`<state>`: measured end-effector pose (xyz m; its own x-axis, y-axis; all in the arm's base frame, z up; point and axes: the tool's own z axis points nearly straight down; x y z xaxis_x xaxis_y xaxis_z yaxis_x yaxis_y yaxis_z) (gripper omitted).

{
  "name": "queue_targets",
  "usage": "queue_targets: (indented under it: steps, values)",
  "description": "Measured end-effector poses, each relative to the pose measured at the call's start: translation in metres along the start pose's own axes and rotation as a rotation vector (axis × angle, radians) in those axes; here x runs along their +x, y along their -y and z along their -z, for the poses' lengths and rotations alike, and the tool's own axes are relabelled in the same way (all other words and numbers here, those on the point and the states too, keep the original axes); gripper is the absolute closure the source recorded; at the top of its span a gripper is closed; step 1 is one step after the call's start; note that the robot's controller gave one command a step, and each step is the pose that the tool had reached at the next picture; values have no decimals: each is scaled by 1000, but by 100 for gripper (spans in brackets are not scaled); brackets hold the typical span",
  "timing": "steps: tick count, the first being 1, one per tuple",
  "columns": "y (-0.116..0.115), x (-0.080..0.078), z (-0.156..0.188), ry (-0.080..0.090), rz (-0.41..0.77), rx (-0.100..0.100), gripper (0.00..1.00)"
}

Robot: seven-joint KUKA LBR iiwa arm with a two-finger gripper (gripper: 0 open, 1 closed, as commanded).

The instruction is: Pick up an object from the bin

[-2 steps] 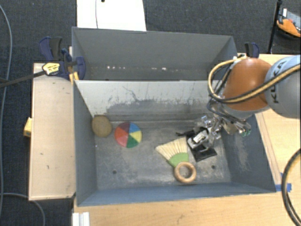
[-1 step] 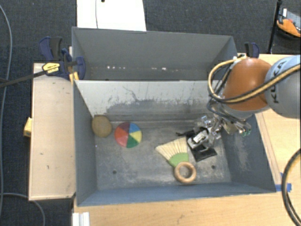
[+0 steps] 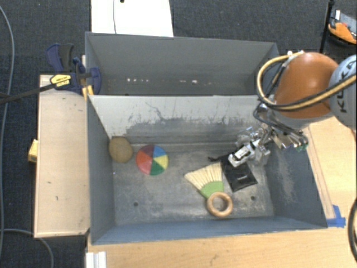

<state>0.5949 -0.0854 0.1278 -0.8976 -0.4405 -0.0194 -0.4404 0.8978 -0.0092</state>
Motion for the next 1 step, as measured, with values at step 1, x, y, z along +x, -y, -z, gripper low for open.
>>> queue_targets:
  steps: [1]
  values:
    - [1,-1,64,0,-3,0,100]
